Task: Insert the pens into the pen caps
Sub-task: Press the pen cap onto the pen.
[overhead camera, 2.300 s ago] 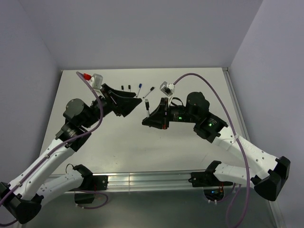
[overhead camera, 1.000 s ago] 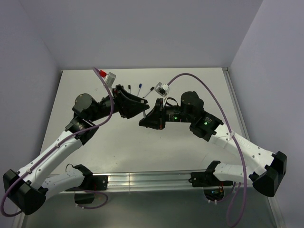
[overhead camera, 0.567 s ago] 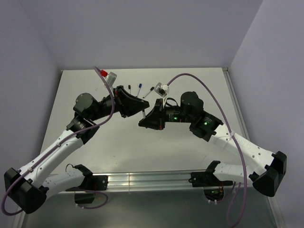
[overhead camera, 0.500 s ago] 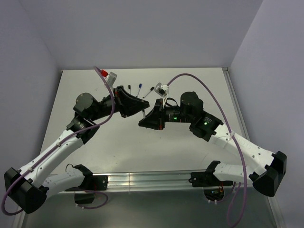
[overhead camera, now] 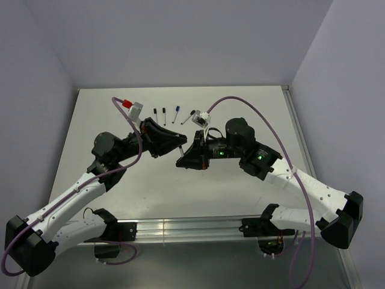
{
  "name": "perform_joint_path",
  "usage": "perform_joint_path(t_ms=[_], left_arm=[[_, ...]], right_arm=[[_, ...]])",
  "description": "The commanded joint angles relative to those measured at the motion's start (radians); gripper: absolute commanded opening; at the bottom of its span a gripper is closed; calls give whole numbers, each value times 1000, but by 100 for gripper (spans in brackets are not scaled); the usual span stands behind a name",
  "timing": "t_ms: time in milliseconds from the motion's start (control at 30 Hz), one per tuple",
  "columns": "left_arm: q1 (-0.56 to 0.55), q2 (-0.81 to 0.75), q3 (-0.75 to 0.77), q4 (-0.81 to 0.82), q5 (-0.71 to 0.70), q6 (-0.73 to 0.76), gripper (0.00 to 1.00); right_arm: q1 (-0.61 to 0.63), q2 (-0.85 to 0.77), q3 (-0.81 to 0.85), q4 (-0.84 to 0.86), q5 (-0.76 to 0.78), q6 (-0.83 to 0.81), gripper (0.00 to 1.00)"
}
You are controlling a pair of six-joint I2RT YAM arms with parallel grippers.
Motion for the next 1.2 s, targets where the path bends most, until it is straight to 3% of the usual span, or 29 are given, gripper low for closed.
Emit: perform_joint_path(t_ms=[0, 767, 1067, 1167], left_arm=[[-26, -31, -30, 98, 65, -13, 0], [-138, -22, -18, 147, 189, 6, 0], [-190, 21, -23, 238, 240, -37, 0], [-211, 17, -18, 179, 200, -5, 0]], right_arm=[[-22, -49, 61, 91, -11, 21, 0], [-117, -53, 90, 515, -270, 235, 0], [-119, 5, 131, 582, -329, 289, 0], [-119, 9, 177, 455, -260, 220, 0]])
